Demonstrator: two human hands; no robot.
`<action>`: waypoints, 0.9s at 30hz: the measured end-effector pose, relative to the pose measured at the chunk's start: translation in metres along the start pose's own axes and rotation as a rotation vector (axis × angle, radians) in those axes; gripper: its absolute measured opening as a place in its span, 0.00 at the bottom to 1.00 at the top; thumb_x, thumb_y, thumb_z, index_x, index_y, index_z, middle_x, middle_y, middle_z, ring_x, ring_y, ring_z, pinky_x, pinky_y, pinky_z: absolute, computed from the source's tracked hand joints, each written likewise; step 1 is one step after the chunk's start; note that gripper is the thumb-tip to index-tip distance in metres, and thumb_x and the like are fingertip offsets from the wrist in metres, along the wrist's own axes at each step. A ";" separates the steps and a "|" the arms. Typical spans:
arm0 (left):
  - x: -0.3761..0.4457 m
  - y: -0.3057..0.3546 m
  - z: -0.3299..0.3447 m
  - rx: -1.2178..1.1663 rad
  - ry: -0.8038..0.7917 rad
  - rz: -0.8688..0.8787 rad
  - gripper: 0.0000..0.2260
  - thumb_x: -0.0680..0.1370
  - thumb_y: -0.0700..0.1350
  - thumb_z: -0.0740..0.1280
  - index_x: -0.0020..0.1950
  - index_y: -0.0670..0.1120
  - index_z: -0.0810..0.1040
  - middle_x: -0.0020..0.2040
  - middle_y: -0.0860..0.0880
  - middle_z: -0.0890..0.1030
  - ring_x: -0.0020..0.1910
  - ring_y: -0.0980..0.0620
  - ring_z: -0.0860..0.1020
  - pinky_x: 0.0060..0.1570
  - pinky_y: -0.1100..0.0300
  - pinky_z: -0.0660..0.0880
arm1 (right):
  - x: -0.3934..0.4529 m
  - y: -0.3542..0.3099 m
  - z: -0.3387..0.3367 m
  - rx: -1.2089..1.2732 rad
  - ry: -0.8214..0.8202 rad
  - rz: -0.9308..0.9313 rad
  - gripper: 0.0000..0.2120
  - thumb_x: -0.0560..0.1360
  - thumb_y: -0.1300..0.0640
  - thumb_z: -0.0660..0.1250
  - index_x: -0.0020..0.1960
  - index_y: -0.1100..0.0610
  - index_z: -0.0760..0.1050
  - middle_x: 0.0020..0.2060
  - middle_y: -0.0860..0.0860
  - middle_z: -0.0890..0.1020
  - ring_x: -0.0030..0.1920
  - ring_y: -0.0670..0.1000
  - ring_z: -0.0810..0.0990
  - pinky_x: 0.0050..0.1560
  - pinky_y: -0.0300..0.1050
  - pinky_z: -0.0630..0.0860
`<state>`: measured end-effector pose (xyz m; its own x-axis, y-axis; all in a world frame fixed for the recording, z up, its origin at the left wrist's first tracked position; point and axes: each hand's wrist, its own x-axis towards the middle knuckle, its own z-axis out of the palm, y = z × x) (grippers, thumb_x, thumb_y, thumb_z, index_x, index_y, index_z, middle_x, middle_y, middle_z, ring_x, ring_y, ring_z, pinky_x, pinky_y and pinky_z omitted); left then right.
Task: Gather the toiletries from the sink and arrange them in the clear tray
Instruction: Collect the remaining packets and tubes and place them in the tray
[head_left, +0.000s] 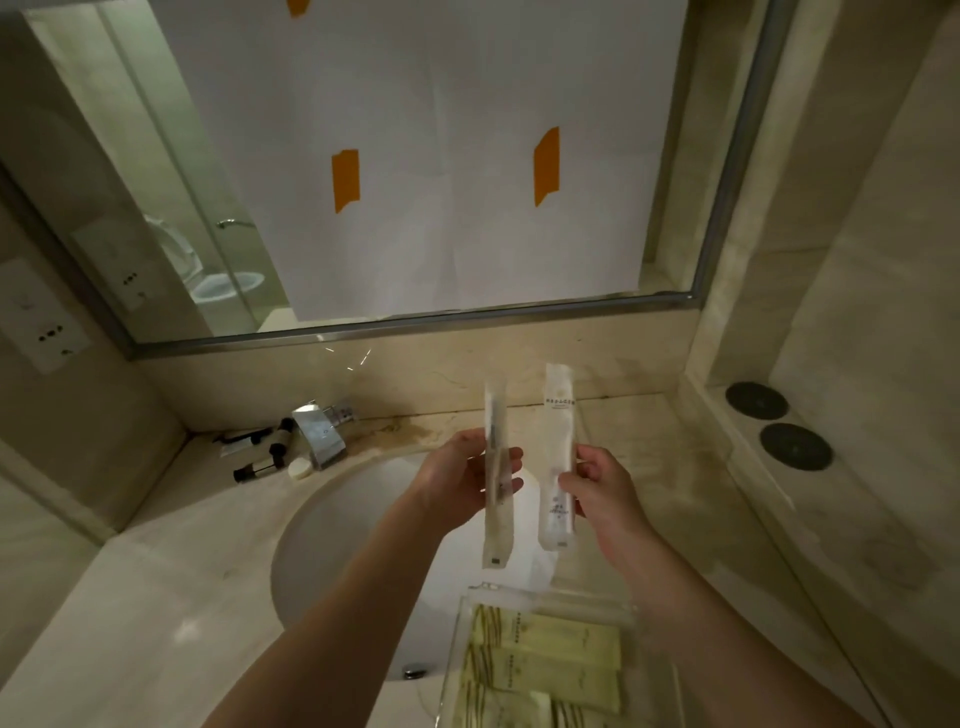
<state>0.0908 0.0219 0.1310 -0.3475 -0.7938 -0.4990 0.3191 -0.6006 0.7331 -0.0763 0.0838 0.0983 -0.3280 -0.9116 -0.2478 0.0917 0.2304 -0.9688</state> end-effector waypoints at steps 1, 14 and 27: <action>-0.001 0.000 0.002 0.036 -0.008 0.008 0.08 0.79 0.37 0.57 0.58 0.39 0.70 0.51 0.34 0.81 0.48 0.39 0.79 0.50 0.42 0.78 | -0.001 0.001 -0.003 0.011 0.009 0.005 0.18 0.72 0.70 0.65 0.59 0.57 0.73 0.50 0.57 0.82 0.49 0.58 0.83 0.50 0.57 0.79; -0.006 -0.001 0.023 0.400 0.083 0.239 0.20 0.70 0.32 0.72 0.58 0.43 0.69 0.45 0.41 0.80 0.36 0.43 0.78 0.44 0.47 0.78 | -0.009 -0.001 -0.017 0.026 0.052 -0.006 0.15 0.72 0.71 0.66 0.55 0.59 0.73 0.48 0.58 0.82 0.44 0.57 0.82 0.48 0.56 0.79; -0.010 -0.015 0.027 0.975 -0.013 0.259 0.12 0.73 0.40 0.72 0.56 0.45 0.77 0.42 0.48 0.81 0.37 0.51 0.79 0.37 0.60 0.77 | -0.020 0.011 -0.038 0.047 0.159 0.002 0.09 0.73 0.64 0.69 0.51 0.59 0.73 0.47 0.59 0.82 0.46 0.58 0.82 0.50 0.57 0.80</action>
<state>0.0655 0.0417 0.1379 -0.3811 -0.8843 -0.2700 -0.4718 -0.0652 0.8793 -0.1040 0.1173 0.0922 -0.4724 -0.8447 -0.2515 0.1351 0.2126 -0.9678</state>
